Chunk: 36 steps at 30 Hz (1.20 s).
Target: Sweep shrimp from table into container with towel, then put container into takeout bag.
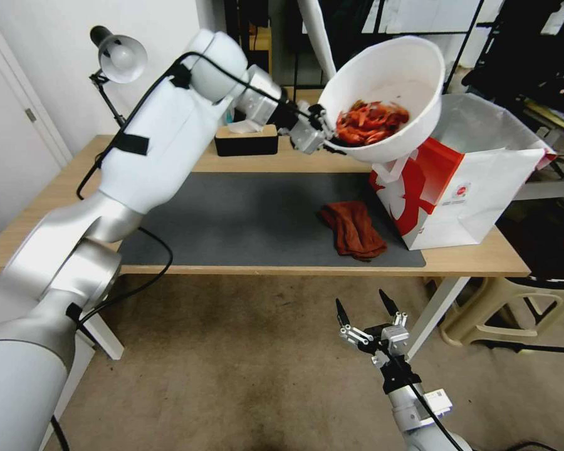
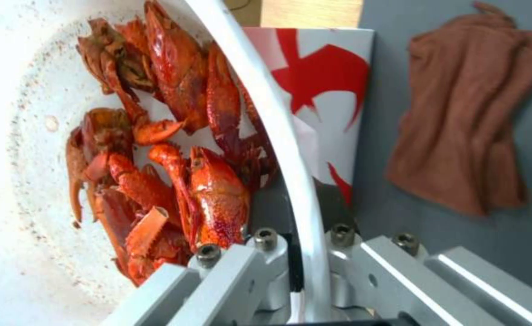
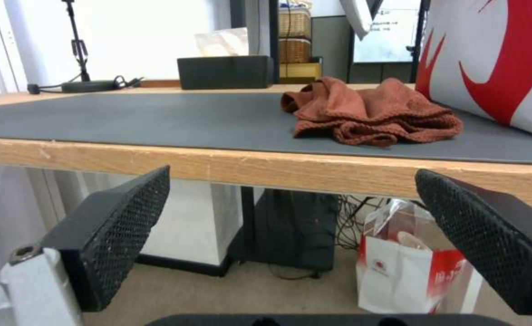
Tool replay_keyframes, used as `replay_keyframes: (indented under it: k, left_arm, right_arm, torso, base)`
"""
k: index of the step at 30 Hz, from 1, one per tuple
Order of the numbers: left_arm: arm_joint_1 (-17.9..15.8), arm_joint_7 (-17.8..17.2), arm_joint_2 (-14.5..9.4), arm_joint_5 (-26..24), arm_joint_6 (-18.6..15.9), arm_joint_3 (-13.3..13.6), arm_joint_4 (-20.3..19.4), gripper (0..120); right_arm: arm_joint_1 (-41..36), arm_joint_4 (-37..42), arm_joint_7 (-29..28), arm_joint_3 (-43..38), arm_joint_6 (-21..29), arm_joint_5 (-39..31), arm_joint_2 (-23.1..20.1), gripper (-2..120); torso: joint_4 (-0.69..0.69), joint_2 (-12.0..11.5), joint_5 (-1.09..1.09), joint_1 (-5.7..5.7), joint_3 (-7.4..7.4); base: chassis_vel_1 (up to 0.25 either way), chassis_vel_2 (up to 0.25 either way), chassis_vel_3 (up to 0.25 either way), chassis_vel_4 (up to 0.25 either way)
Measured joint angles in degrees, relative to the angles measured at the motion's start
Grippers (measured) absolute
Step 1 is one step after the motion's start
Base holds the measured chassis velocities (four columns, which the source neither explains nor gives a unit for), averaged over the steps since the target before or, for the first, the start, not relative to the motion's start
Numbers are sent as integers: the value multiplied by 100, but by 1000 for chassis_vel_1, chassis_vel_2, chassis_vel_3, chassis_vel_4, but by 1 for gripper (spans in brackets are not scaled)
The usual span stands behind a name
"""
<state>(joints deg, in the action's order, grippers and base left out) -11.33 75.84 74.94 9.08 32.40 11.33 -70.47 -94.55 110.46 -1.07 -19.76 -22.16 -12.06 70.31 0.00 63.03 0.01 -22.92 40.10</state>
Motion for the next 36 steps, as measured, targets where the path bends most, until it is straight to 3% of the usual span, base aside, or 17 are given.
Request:
replay_keyframes:
  k: [7, 9, 15, 17, 21, 26, 34, 36]
  left_arm:
    - [-129, -330, 473, 120, 61, 53, 376, 0]
    - [-208, -438, 732, 192, 111, 45, 564, 0]
    - [-305, -551, 1054, 304, 164, 46, 783, 0]
    - [-411, -577, 1300, 385, 212, 64, 996, 0]
    - [-548, -571, 1517, 476, 276, 89, 1267, 0]
    - [-671, -561, 1608, 488, 297, 241, 1513, 0]
    - [-747, -563, 1689, 497, 308, 271, 1663, 0]
    - [-850, -563, 1741, 532, 349, 323, 1867, 0]
  right_arm:
    - [9, -28, 8, -20, -14, 9, 21, 100]
    - [6, -46, 12, -21, -30, 10, 27, 100]
    - [-12, -50, 16, -21, -48, 17, 40, 100]
    - [-33, -59, 28, -20, -69, 36, 55, 100]
    - [-69, -60, 40, -14, -97, 60, 76, 100]
    - [-131, -30, 55, -2, -121, 106, 114, 100]
    - [-171, 2, 68, 14, -140, 139, 153, 100]
    - [-181, 4, 83, 37, -152, 164, 188, 100]
  torso:
    - [1, 0, -1, 0, 0]
    - [0, 0, 0, 0, 0]
    - [0, 0, 0, 0, 0]
    - [0, 0, 0, 0, 0]
    - [-2, 0, 1, 0, 0]
    - [1, 0, 0, 0, 1]
    - [0, 0, -1, 0, 0]
    - [0, 0, -1, 0, 0]
  base:
    - [0, 0, 0, 0]
    - [0, 0, 0, 0]
    - [0, 0, 0, 0]
    - [0, 0, 0, 0]
    - [0, 0, 0, 0]
    - [0, 0, 0, 0]
    - [0, 0, 0, 0]
    - [0, 0, 0, 0]
